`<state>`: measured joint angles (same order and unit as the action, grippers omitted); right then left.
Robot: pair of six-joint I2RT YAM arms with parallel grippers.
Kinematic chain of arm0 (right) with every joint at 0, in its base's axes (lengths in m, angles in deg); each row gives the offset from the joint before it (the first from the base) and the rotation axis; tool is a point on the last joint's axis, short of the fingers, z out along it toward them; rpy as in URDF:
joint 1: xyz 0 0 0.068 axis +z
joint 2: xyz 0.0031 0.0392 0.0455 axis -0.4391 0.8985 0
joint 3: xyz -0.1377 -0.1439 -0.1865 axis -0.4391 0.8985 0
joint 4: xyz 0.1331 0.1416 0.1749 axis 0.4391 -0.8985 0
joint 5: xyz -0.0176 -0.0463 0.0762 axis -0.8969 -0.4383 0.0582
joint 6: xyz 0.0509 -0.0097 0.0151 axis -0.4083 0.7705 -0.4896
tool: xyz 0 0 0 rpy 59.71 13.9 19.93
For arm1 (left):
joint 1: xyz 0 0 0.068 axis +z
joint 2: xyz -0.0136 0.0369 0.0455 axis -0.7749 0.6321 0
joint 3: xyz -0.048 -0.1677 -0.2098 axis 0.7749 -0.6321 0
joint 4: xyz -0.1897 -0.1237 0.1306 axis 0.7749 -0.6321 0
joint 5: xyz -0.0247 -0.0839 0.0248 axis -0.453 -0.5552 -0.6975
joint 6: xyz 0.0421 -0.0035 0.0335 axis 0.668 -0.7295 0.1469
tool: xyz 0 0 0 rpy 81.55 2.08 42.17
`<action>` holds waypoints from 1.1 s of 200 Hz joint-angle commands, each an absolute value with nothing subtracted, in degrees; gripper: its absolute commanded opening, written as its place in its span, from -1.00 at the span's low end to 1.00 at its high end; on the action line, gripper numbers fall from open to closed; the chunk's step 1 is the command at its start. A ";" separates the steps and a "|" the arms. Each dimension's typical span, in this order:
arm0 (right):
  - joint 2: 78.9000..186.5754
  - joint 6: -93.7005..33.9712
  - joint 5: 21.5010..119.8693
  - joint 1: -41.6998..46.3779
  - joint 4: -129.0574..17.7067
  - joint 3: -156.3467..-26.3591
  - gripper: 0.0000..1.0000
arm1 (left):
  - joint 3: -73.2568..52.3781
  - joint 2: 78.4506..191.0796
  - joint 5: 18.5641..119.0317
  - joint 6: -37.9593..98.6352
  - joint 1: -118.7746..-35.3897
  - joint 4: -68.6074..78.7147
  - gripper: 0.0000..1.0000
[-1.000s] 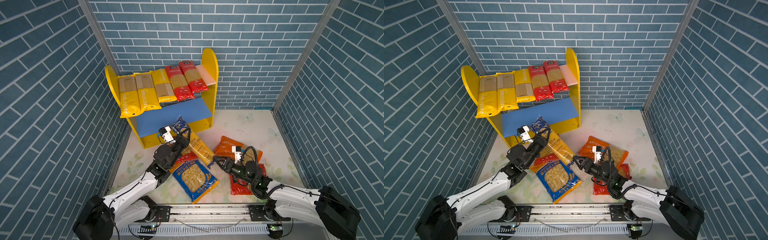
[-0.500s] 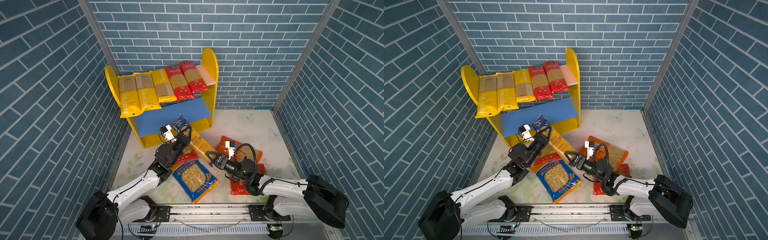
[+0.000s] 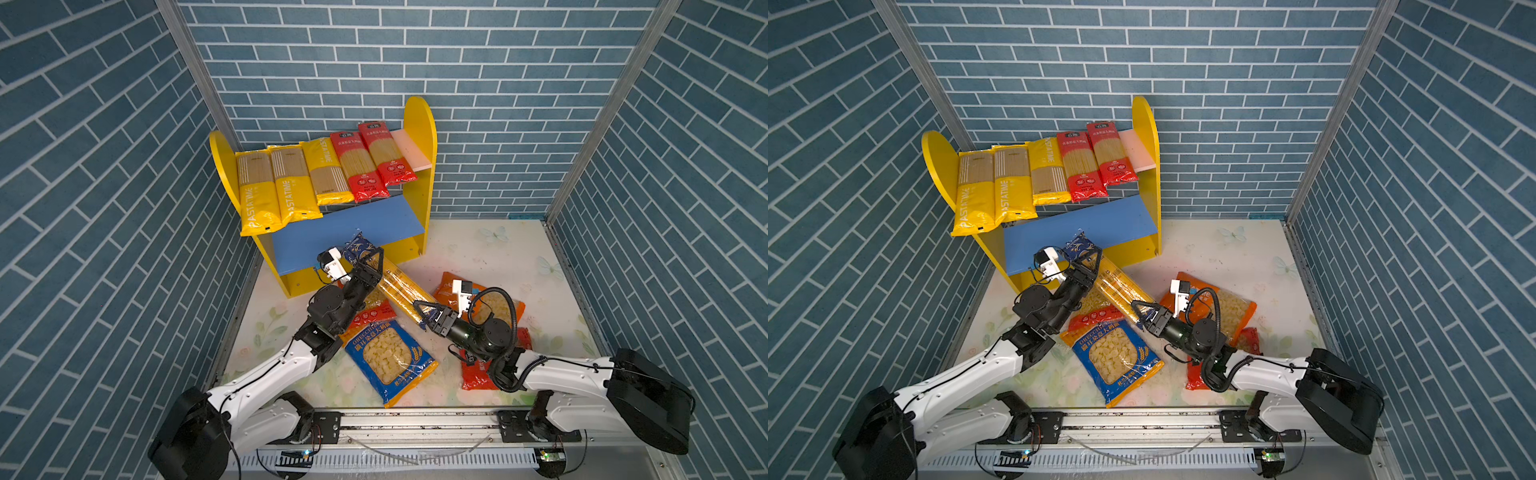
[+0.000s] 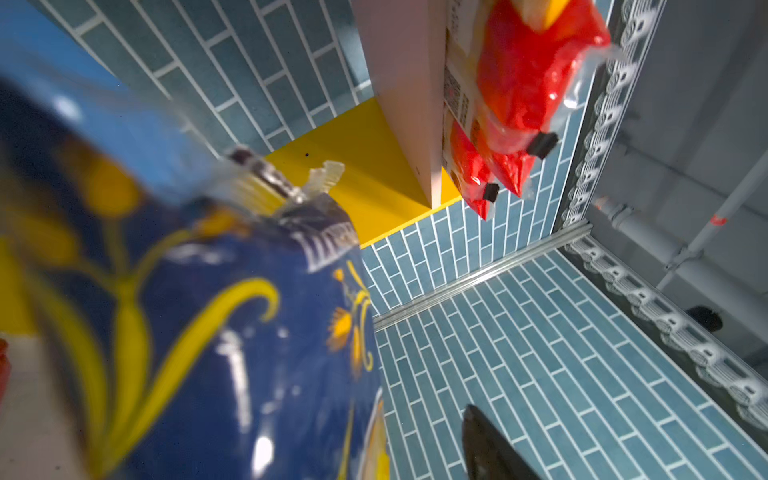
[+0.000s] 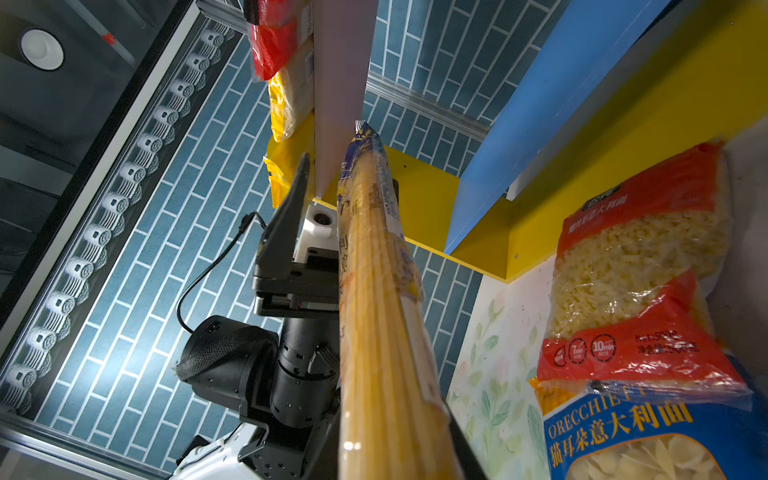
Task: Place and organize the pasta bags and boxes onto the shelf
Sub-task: 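Carry the blue-and-yellow spaghetti pack up to the shelf top with the right gripper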
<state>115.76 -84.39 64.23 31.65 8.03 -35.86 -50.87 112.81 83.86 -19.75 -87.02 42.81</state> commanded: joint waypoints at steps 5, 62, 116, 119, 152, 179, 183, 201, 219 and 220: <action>110.38 -85.05 60.84 29.76 10.19 -38.88 -0.75 | -50.25 108.86 82.03 -17.96 -87.11 43.64 0.60; 90.44 -78.84 59.59 21.15 -15.92 -42.50 -0.89 | -51.78 102.26 81.45 -12.81 -87.10 29.31 0.67; 79.65 -61.92 57.49 17.60 -45.51 -61.13 -0.99 | -55.41 95.96 82.38 -11.51 -87.16 22.08 0.66; 79.49 -61.46 57.35 17.63 -46.17 -61.83 -1.00 | -55.57 95.61 82.57 -11.46 -87.19 21.73 0.66; 82.75 -57.53 58.91 17.59 -48.47 -70.05 -1.00 | -57.11 93.96 83.34 -11.02 -87.16 19.97 0.66; 87.47 -54.93 62.21 17.64 -46.69 -77.33 -1.00 | -58.13 94.11 82.03 -11.40 -87.18 19.96 0.64; 88.30 -54.80 62.54 17.63 -46.25 -78.30 -1.00 | -58.29 93.92 81.95 -11.35 -87.18 19.84 0.64; 93.24 -55.16 64.86 17.68 -44.74 -83.07 -1.00 | -59.02 92.94 82.17 -11.30 -87.18 18.95 0.64; 99.52 -56.50 67.66 17.64 -41.74 -87.81 -1.00 | -59.79 92.00 82.56 -11.16 -87.19 18.31 0.64; 100.00 -56.53 67.75 17.59 -41.57 -88.13 -1.00 | -59.82 92.00 82.56 -11.15 -87.23 18.32 0.64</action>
